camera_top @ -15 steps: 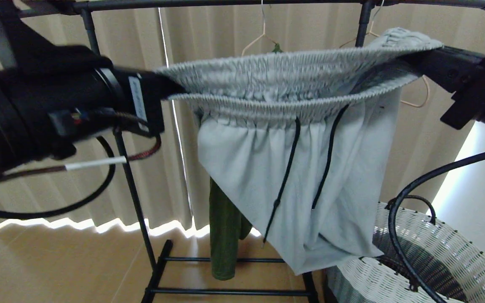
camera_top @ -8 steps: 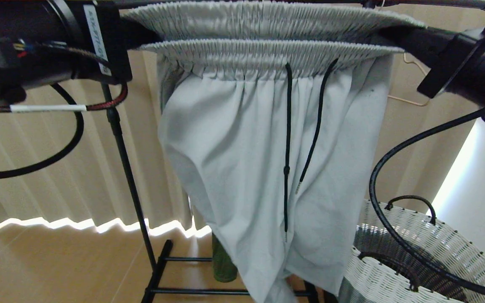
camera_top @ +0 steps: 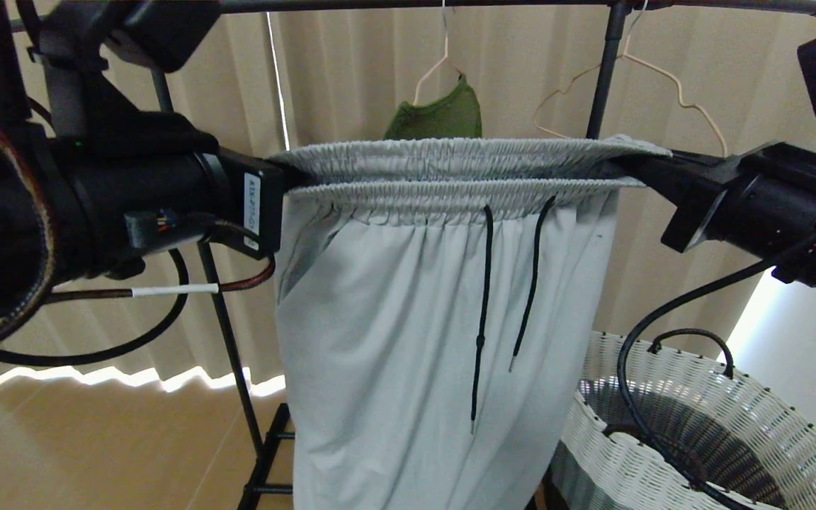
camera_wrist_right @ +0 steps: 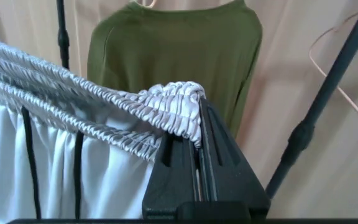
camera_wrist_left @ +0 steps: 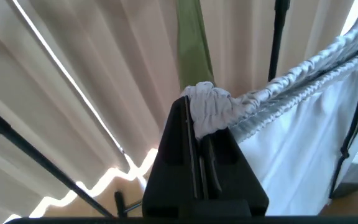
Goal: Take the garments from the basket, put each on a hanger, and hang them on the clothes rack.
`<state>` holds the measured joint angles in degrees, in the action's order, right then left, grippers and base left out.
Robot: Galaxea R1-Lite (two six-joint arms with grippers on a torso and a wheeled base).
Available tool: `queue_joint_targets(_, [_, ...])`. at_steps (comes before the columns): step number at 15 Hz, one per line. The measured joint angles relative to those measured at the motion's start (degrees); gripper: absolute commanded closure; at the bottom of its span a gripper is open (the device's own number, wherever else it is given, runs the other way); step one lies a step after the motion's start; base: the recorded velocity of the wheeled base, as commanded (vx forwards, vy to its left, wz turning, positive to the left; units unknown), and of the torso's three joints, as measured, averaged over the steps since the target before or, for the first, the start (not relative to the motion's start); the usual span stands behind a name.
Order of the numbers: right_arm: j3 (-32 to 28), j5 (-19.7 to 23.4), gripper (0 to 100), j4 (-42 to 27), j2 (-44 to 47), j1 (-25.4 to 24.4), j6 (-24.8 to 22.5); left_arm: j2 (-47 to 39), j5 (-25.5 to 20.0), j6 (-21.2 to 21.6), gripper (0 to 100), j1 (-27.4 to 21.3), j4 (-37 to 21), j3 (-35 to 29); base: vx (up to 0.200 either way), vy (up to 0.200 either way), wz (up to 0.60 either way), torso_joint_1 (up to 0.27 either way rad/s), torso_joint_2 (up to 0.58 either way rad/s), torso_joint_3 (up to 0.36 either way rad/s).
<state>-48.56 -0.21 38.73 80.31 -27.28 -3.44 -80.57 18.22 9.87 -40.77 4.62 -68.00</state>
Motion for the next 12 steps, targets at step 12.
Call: queue_joint_targets(12, [-0.9,0.0,100,1.9,-0.9,2.3,-0.1,-3.9,2.4,5.4,100,0.1,0.2,-5.9,0.000,0.000,0.00,0.000,0.00,0.000])
